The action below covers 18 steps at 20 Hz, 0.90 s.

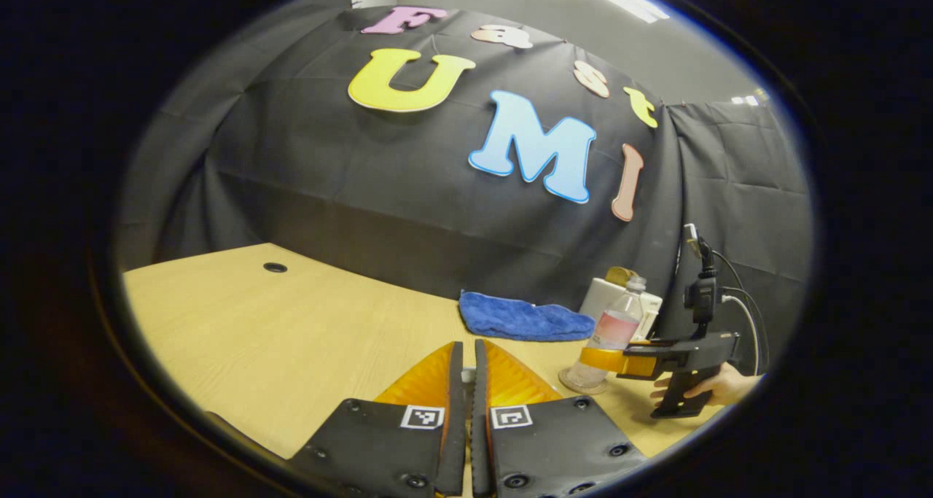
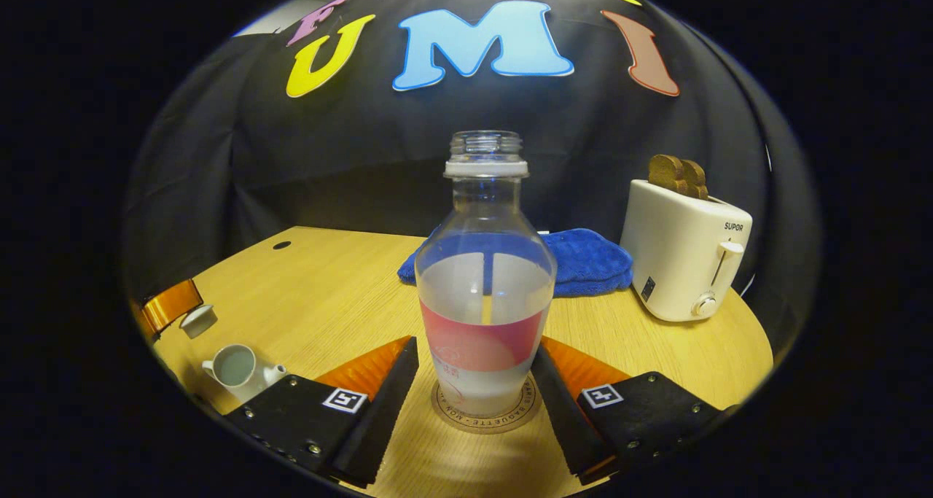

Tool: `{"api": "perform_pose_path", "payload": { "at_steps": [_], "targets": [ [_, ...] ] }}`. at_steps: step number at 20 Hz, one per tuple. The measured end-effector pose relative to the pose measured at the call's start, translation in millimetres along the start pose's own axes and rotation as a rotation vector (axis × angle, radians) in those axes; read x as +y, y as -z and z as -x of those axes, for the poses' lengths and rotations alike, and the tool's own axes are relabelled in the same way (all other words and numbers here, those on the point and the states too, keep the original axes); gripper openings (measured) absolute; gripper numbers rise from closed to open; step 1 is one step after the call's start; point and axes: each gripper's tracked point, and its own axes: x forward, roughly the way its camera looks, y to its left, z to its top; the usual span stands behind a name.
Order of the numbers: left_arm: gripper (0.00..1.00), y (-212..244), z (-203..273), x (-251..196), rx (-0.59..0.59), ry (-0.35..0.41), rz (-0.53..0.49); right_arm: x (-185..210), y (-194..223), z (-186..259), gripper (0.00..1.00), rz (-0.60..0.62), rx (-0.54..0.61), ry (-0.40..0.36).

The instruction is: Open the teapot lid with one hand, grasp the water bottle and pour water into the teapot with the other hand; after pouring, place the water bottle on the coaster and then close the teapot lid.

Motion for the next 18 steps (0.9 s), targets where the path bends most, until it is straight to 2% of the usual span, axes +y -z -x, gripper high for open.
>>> {"api": "perform_pose_path", "payload": {
  "at_steps": [4,5,6,9,18],
  "targets": [
    [0.10,-4.6,-1.1,-5.4,-0.019,0.028,-0.027,-6.9,-18.8,24.4,0.94,0.043,-0.058,0.059],
    [0.10,-6.3,-2.2,-8.8,-0.024,0.042,-0.022,-8.4,-22.8,33.6,0.89,0.072,-0.072,0.072],
    [0.10,-5.6,-2.4,-13.3,-0.024,0.054,-0.017,-9.7,-25.2,41.1,0.96,0.103,-0.083,0.094],
    [0.10,-1.1,-7.2,-31.3,-0.004,0.081,-0.031,-8.5,-30.5,69.5,0.95,0.155,-0.118,0.132],
    [0.10,12.8,-11.8,-49.3,0.056,0.096,-0.153,23.9,3.3,142.1,0.95,0.057,-0.270,0.140]
  ]
}}
